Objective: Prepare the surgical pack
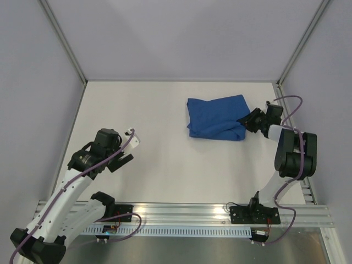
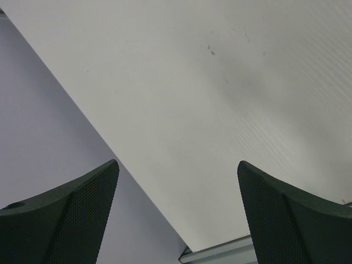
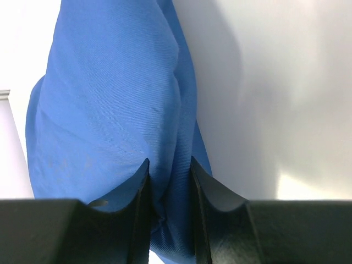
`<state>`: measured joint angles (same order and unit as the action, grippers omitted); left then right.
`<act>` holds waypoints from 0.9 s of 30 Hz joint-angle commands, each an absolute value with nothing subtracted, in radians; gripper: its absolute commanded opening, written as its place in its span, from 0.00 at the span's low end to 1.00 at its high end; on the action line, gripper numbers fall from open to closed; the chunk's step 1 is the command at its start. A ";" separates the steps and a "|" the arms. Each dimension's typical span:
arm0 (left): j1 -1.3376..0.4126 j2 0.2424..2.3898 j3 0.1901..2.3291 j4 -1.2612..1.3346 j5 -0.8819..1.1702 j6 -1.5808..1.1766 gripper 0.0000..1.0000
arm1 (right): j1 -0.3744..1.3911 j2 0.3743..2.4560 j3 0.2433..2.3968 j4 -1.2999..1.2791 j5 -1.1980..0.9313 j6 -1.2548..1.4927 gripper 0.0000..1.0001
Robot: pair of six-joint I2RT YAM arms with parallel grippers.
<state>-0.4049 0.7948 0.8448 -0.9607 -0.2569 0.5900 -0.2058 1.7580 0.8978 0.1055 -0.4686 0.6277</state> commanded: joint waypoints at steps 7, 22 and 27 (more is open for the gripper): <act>-0.399 0.810 0.827 -0.911 -0.278 0.557 0.96 | -0.278 1.971 1.282 -0.104 -0.434 0.460 0.21; -0.399 0.773 0.802 -0.882 -0.278 0.514 0.97 | -0.008 1.497 1.169 -0.184 0.091 0.224 0.42; -0.394 0.740 0.769 -0.870 -0.291 0.494 0.98 | 0.087 1.601 1.218 -0.262 -0.044 0.268 0.00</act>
